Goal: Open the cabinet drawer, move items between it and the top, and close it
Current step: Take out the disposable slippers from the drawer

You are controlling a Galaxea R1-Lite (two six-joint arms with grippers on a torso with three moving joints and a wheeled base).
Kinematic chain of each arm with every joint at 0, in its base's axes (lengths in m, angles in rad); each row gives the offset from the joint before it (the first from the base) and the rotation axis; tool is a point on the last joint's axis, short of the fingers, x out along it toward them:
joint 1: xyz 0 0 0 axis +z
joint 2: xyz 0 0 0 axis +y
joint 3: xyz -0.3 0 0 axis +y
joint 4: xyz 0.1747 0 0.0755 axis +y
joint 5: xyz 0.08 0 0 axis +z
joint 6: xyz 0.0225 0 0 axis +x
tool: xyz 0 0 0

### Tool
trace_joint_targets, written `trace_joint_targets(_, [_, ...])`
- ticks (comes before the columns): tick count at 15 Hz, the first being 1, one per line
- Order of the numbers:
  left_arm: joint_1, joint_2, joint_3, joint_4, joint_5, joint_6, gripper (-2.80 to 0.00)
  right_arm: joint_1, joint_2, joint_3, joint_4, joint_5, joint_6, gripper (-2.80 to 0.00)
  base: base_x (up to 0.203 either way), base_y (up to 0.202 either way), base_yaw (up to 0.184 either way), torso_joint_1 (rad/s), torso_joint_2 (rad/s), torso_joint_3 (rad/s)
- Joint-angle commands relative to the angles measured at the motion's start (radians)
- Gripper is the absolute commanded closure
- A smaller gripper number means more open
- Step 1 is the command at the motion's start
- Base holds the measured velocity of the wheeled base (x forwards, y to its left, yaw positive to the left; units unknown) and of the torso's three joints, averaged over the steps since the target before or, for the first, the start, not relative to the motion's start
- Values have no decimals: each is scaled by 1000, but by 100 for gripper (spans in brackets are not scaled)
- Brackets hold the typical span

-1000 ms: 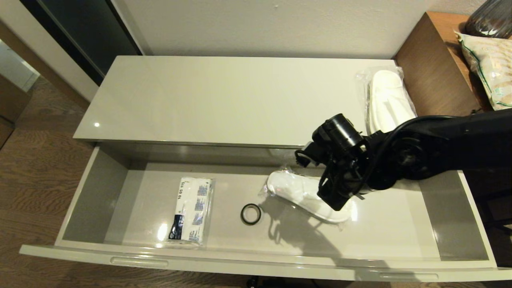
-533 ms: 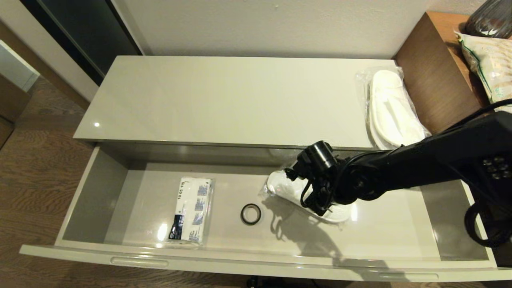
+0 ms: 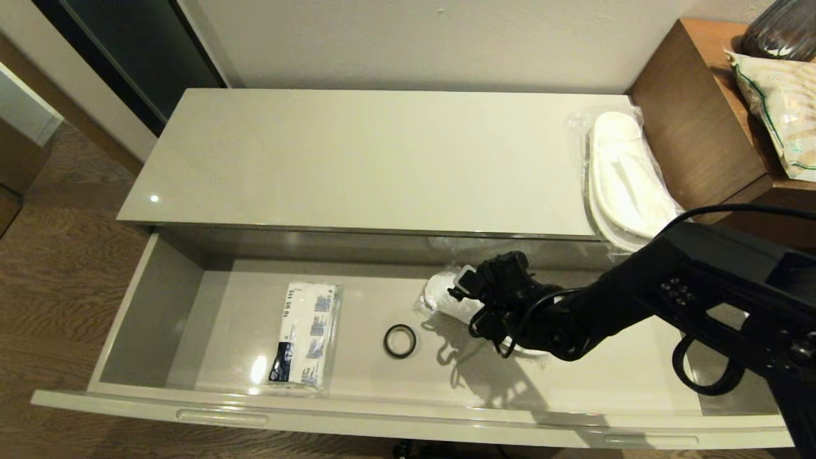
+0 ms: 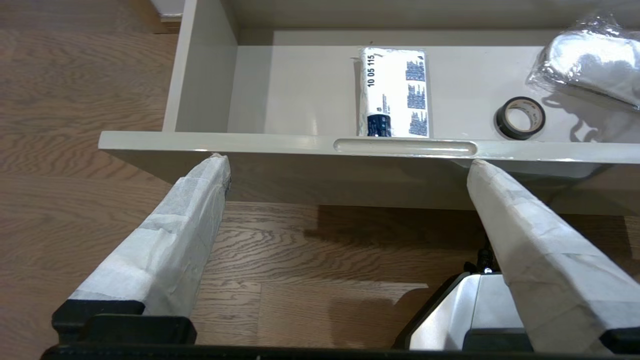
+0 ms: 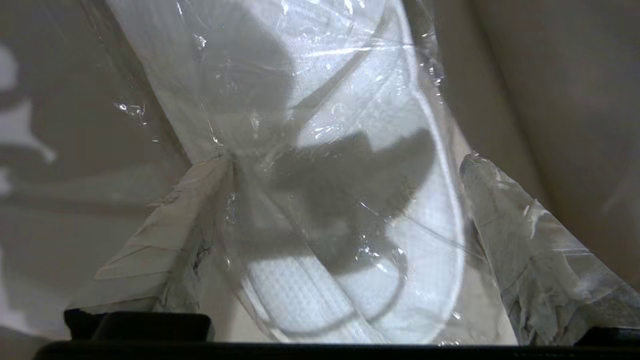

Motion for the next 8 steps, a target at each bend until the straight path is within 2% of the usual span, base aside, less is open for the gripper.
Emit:
trace_joint_targets(1, [0,1,0,0,0,1,-280,-1,34,12,-22,-3,-4,-280,0,0,0,0,0,0])
trace_joint_targets(8, [0,1,0,0,0,1,-280,-6,44,72,-68,24,-42,-280,0,0,0,0,0,0])
